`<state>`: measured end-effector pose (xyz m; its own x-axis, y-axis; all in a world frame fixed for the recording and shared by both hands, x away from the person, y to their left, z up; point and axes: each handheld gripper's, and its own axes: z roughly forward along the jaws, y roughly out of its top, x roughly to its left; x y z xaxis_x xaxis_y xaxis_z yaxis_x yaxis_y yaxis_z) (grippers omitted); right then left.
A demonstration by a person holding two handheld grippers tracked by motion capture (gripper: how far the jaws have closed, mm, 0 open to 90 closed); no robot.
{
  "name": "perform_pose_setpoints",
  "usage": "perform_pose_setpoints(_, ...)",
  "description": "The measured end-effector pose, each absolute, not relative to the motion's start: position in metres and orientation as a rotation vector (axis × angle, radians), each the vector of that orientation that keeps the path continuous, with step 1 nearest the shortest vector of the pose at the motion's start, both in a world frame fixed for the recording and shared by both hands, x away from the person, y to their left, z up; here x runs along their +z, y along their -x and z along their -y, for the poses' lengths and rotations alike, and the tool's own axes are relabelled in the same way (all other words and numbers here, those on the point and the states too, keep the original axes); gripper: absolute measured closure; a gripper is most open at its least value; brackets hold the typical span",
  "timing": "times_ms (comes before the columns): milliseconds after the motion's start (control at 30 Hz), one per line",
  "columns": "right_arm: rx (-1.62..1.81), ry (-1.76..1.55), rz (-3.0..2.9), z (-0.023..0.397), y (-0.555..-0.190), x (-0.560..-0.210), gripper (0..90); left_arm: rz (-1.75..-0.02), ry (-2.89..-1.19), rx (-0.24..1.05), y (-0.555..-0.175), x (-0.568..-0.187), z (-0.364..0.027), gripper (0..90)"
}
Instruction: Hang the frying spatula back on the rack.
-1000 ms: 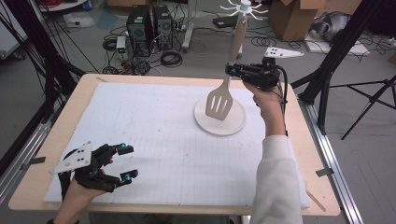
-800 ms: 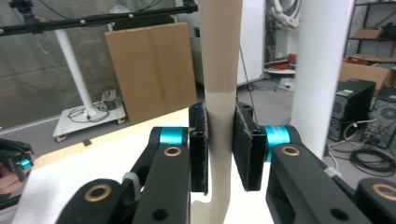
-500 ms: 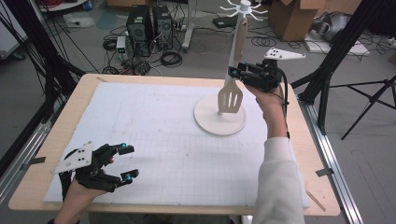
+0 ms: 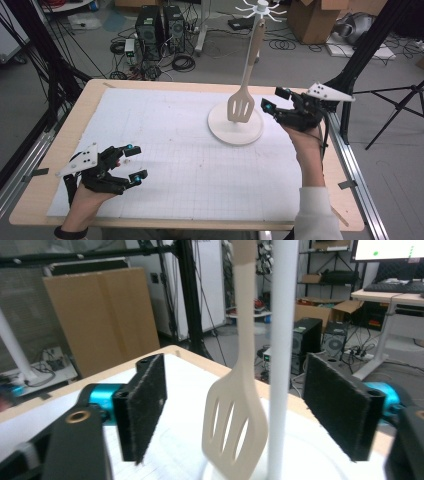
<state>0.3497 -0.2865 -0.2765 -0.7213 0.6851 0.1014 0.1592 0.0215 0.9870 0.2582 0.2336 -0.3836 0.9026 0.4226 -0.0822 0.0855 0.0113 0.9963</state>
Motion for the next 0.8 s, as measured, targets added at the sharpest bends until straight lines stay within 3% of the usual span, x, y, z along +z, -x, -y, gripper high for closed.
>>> perform_pose_setpoints(467,1.737,-0.842,-1.941,0.285,-0.264,-0.347,18.8,-0.426,-1.553,0.291,-0.269,-0.387,-0.240,21.5)
perform_pose_setpoints(800,1.647,-0.838,-2.010,0.269,-0.237,-0.404,18.9,-0.450,-1.587,0.371,-0.266,-0.391,-0.251,21.8)
